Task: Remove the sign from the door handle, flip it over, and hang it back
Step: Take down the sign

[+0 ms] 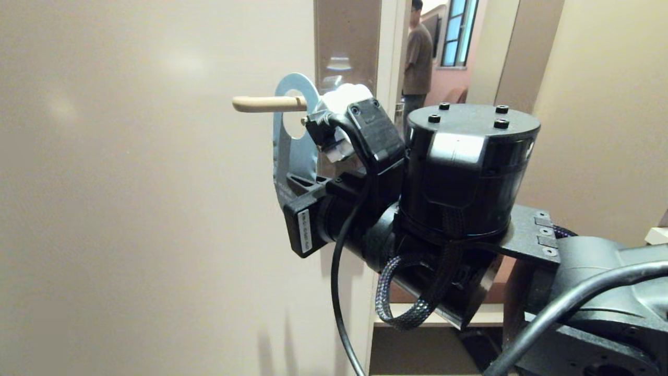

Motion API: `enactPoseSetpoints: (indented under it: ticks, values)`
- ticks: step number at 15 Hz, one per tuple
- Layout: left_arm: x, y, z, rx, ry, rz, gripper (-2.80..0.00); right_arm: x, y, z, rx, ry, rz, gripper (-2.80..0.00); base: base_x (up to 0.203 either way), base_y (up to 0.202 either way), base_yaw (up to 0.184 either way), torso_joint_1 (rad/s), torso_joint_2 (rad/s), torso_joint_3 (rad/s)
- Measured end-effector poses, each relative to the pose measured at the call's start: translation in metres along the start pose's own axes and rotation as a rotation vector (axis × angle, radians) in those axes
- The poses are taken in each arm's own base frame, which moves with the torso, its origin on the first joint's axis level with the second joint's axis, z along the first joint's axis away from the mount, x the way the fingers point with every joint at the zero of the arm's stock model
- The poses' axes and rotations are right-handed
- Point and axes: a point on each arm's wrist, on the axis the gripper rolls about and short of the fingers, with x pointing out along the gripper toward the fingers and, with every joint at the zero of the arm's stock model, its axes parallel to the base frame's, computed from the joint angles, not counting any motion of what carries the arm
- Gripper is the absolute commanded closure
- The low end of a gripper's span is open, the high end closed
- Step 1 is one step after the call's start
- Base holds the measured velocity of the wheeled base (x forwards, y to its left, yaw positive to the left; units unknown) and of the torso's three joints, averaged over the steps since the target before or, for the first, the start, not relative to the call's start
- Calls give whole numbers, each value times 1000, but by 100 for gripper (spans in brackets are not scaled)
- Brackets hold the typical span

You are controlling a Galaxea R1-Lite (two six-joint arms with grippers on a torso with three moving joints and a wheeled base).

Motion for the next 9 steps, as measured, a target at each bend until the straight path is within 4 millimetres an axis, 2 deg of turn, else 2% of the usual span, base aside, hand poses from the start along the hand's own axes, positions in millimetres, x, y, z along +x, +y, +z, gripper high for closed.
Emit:
enactPoseSetpoints:
  ticks: [9]
  values:
    - [0, 0, 0, 0, 0, 0, 0, 20, 13, -5, 5, -6, -97, 0, 0, 0, 0, 0, 0, 0]
